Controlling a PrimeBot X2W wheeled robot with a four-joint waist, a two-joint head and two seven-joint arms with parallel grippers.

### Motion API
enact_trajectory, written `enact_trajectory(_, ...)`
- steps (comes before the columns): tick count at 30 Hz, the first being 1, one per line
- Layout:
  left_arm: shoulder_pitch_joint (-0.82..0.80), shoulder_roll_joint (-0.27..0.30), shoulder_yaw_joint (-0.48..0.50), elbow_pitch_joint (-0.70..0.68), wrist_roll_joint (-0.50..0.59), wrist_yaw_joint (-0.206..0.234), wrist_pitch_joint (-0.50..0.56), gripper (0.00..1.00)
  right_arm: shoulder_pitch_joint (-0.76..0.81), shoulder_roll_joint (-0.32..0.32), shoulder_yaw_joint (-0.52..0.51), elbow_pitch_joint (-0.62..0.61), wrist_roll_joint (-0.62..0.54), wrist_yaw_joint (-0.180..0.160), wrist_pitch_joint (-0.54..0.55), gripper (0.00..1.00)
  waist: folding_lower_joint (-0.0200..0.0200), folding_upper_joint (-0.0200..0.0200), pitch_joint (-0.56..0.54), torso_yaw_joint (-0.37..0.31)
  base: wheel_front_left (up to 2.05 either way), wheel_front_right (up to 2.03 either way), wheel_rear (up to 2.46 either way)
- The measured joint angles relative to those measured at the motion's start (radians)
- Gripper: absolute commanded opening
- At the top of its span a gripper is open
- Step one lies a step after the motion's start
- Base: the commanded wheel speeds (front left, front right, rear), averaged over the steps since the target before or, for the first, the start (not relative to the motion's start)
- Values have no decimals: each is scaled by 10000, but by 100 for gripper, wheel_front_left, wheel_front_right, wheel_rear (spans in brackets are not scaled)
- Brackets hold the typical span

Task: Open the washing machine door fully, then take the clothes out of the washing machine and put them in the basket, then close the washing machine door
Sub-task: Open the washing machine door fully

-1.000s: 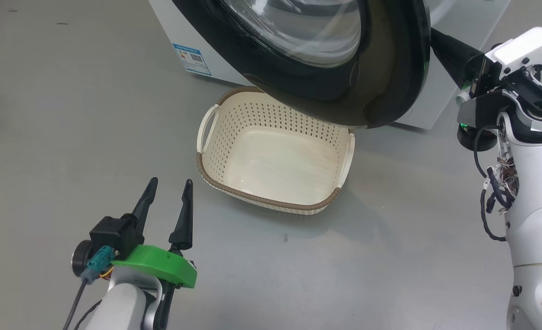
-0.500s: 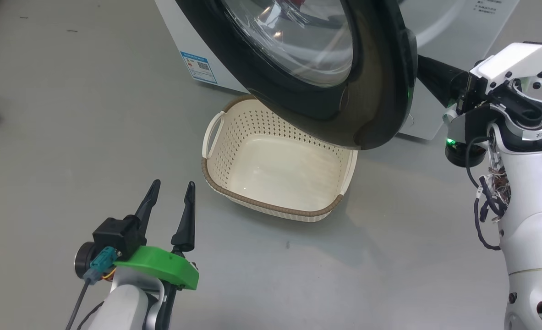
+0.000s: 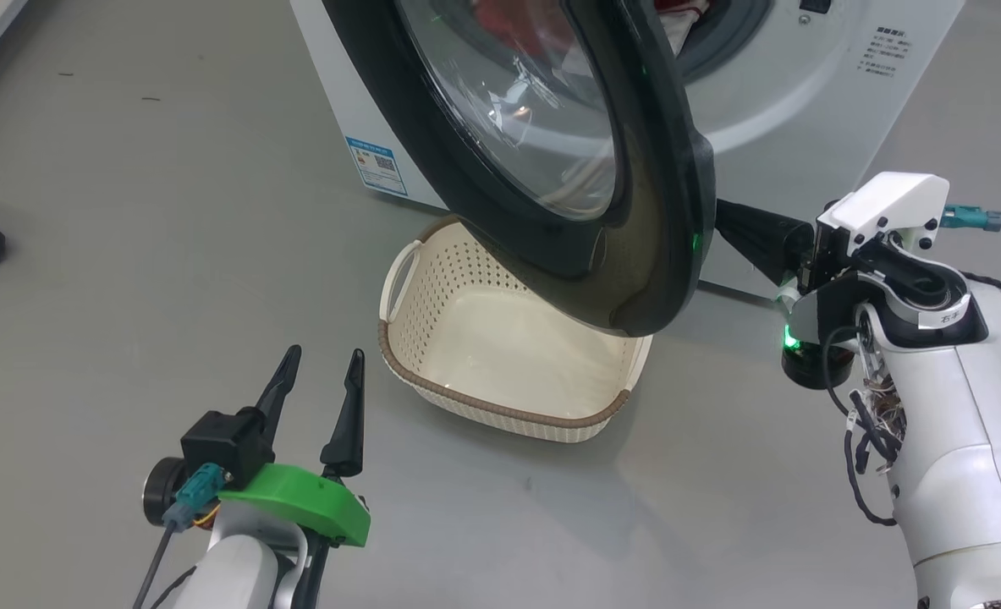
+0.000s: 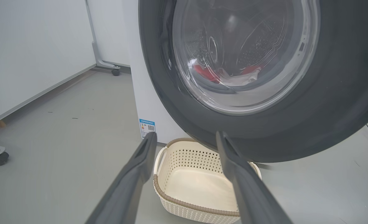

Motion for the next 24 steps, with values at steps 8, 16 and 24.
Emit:
enact_trajectory(8, 306, 2, -35, 140, 161, 2, 0, 100, 645, 77, 19, 155, 456, 48, 54, 0, 0, 0, -544, 88, 0, 0, 0)
enact_trajectory(16, 587, 8, -178, 165, 364, 2, 0, 100, 998, 107, 374, 213, 884, 90, 38, 0, 0, 0, -949, 282, 0, 0, 0)
enact_trajectory(24, 724, 12, -201, 159, 468, 2, 0, 100, 1089, 107, 1200, 84, 1929, 121, -67, 0, 0, 0, -1102, 527, 0, 0, 0)
